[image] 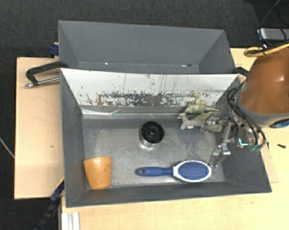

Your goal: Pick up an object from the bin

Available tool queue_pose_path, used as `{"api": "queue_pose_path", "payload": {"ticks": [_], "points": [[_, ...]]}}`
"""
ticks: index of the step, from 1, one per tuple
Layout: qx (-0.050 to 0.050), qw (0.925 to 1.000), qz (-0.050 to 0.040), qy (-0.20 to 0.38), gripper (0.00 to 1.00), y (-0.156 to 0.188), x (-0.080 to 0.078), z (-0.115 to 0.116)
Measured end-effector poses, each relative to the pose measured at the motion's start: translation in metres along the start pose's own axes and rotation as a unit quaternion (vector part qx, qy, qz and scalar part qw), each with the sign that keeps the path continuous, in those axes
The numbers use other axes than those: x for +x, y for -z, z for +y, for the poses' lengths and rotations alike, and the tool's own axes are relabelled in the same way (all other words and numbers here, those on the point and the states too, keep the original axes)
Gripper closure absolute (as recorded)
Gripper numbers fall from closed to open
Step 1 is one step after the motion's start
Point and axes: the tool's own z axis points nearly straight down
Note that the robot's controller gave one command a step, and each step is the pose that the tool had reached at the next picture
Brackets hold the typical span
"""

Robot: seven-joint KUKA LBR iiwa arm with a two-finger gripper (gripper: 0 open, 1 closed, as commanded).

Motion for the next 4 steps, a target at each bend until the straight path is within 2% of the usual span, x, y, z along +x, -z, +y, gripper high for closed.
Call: {"api": "queue_pose_path", "payload": {"ticks": [1,2,3,4], "points": [[0.002,0.9894,-0.0013,0.145,0.00,-0.127,-0.003,0.060],[0.002,0.9980,-0.0068,0.063,0.00,-0.101,-0.002,-0.001],[0.000,0.9847,-0.0039,0.174,0.00,-0.103,-0.001,0.056],[0.001,0.9827,-0.0056,0.185,0.00,-0.132,-0.003,0.028]]}}
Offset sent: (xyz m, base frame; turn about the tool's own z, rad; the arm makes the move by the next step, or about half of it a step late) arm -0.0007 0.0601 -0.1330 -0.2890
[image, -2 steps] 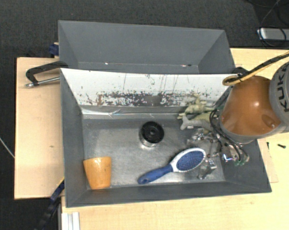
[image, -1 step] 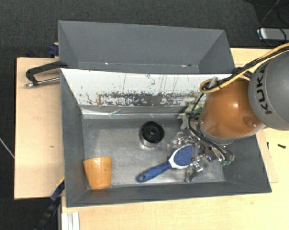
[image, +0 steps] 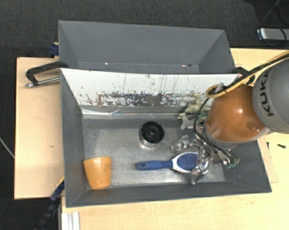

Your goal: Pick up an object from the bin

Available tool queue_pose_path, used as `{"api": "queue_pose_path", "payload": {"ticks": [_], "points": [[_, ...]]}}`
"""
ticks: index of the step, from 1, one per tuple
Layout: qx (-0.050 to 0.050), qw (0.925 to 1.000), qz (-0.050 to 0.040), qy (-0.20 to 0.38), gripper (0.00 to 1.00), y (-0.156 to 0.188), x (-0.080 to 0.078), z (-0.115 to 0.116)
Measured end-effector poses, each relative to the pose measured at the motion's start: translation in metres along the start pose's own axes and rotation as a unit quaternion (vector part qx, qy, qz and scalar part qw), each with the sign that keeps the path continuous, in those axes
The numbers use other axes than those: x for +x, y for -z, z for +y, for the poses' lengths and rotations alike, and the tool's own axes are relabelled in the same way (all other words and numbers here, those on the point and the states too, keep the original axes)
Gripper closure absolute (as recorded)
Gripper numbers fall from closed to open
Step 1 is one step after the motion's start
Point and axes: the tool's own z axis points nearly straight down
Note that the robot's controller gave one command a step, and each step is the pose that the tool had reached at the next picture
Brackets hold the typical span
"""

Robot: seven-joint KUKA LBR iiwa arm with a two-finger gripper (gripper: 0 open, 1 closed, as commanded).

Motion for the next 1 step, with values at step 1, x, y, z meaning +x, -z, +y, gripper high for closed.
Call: {"api": "queue_pose_path", "payload": {"ticks": [1], "points": [[0.002,0.9876,-0.0018,0.157,0.00,0.0017,-0.0255,0.0466]]}}
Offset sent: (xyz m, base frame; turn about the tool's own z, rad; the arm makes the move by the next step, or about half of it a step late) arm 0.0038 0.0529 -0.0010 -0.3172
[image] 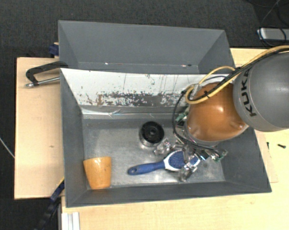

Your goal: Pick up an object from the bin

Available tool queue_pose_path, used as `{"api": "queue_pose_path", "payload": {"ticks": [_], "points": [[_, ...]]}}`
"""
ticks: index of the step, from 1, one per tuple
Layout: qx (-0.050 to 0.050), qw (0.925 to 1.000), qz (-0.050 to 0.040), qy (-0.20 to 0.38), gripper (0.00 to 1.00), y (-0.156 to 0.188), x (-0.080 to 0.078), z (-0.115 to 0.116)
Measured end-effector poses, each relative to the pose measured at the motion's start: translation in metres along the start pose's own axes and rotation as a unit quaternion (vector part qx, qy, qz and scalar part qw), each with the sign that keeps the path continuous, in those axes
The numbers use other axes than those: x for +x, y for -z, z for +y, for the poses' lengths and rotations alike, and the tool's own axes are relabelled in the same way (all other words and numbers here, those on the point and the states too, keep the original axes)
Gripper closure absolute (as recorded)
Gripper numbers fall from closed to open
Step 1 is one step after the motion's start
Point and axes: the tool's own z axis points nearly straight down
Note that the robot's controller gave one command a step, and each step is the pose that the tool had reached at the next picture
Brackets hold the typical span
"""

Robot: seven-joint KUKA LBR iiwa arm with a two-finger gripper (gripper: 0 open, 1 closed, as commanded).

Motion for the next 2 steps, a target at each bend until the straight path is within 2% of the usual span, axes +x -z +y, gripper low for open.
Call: {"api": "queue_pose_path", "payload": {"ticks": [1,2], "points": [[0.000,1.0000,-0.0022,0.001,1.00,0.001,-0.002,0.001],[0.000,1.0000,-0.0007,0.000,1.00,0.069,-0.005,-0.001]]}}
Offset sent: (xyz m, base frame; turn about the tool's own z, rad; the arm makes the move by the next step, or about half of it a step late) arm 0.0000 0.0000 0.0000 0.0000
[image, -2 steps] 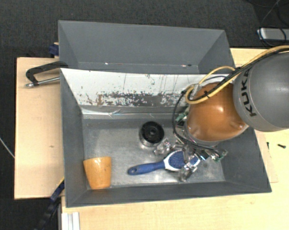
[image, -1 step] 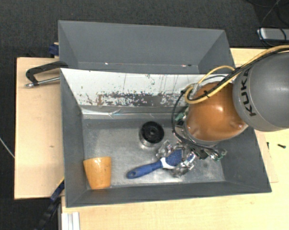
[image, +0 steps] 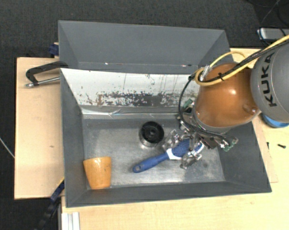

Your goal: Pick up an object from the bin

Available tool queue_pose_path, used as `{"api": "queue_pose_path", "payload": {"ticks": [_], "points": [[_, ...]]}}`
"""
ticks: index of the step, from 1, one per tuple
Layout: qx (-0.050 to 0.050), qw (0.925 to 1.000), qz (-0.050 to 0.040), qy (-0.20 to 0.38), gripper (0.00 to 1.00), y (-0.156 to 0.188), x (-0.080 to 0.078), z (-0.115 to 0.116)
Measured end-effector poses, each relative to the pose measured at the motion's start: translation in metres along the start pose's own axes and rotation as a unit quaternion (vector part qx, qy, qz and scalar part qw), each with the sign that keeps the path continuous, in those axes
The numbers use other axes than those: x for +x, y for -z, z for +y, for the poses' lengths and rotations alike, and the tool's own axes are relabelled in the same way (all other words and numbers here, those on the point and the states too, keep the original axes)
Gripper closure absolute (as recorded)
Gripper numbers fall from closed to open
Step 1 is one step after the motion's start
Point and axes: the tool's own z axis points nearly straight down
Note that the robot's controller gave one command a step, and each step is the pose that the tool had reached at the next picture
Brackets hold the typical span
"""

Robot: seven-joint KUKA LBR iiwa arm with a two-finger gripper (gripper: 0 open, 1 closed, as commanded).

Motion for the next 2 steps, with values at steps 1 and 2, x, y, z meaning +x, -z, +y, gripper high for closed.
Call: {"api": "queue_pose_path", "payload": {"ticks": [1,2], "points": [[-0.002,1.0000,0.0022,-0.001,1.00,0.0055,-0.0014,-0.0001],[-0.002,1.0000,0.0027,-0.002,1.00,0.0079,-0.0025,-0.0001]]}}
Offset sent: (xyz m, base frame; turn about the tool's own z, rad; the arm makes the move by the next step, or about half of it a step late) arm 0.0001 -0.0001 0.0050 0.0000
